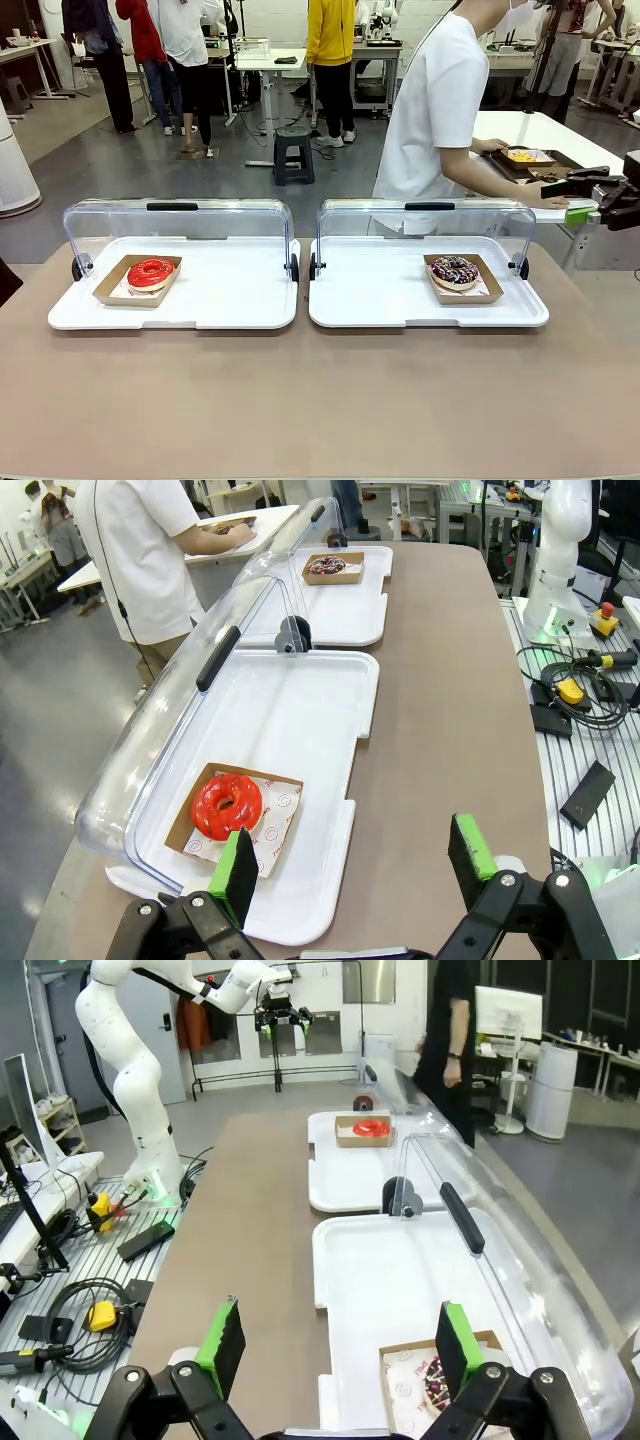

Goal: Provide the desired donut to the person.
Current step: Place the picked Paper togo box onto the Handle tray extended by the person.

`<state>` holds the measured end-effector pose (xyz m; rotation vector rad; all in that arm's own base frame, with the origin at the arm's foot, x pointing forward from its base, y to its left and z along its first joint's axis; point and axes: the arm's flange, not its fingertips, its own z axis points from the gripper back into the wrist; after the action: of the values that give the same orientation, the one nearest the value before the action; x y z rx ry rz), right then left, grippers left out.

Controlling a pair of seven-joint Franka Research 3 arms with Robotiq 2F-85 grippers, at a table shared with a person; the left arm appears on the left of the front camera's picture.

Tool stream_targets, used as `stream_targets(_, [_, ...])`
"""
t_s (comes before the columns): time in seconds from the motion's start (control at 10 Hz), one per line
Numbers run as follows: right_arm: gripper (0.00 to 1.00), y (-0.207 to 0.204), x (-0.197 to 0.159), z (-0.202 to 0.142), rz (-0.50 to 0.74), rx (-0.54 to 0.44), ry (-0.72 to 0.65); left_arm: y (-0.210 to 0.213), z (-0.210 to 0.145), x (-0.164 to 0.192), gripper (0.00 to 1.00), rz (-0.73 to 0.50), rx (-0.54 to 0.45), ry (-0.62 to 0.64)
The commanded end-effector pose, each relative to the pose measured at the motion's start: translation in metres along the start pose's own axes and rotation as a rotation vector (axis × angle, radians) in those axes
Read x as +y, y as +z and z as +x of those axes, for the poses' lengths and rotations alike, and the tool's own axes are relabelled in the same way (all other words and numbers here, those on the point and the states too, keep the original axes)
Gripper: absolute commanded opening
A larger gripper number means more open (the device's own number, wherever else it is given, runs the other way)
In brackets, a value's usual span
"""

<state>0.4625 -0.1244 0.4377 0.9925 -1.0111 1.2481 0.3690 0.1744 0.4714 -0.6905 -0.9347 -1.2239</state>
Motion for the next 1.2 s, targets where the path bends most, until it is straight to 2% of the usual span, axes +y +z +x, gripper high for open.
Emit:
stream_targets(0.0, [1.00,0.0027,0.0007,0.0005,0.049,-0.014,0.037,0.0011,0.0007,-0.0006,1.00,0.007,-0.002,-0.001])
stream_targets(0.1, [1.00,0.0000,0.0000,0.0000,0.000,0.000,0.000,0.0011,0.0007,-0.0006,1.00,0.007,-0.002,-0.001])
stream_targets(1.1, [1.00,0.0000,0.0000,0.0000,0.000,0.000,0.000,0.0011,0.0007,-0.0006,1.00,0.007,-0.002,-0.001])
